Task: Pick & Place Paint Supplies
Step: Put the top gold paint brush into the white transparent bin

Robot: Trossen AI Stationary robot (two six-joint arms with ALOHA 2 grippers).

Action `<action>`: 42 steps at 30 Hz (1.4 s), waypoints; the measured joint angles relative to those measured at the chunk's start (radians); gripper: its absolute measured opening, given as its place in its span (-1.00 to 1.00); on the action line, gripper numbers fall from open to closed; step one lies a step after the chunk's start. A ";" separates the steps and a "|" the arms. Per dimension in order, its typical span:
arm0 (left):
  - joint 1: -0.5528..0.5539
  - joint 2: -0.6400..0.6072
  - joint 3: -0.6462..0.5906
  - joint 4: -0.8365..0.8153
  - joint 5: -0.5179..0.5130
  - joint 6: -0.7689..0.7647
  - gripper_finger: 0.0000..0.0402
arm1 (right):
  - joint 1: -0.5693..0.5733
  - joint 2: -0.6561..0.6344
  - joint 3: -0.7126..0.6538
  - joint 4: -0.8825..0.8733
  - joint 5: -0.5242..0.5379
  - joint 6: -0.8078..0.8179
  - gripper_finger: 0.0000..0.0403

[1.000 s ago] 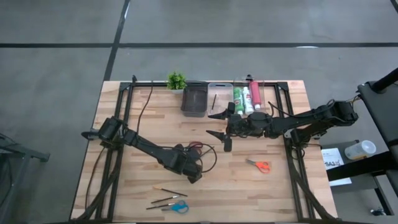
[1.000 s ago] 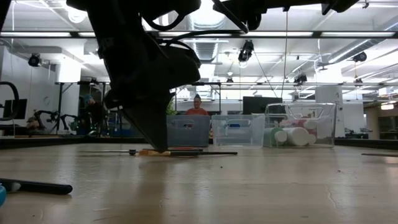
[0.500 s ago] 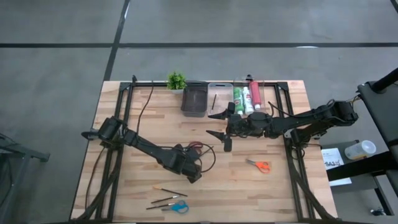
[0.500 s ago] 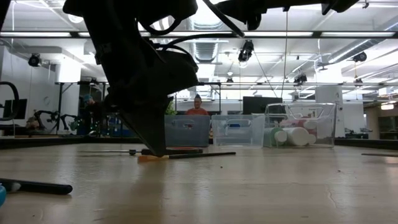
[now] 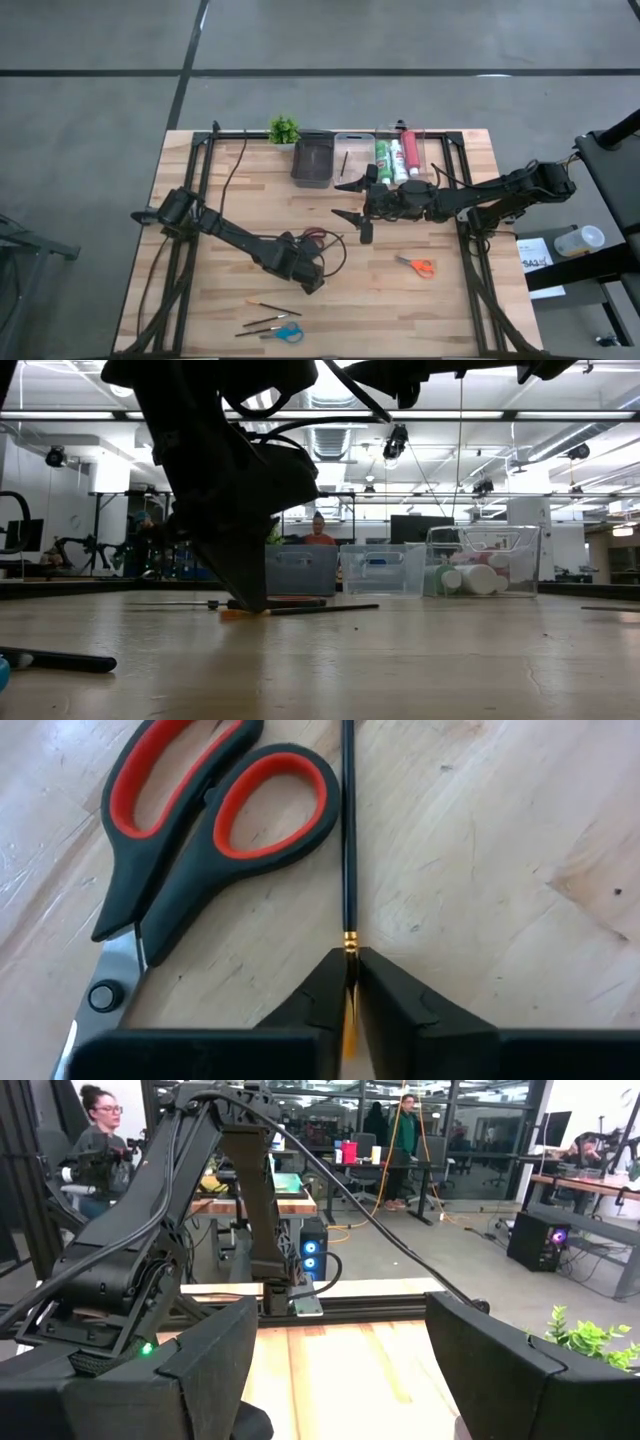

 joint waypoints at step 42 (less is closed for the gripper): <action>0.000 0.000 -0.013 0.013 0.006 0.008 -0.58 | 0.000 0.000 0.000 0.000 0.000 0.000 0.43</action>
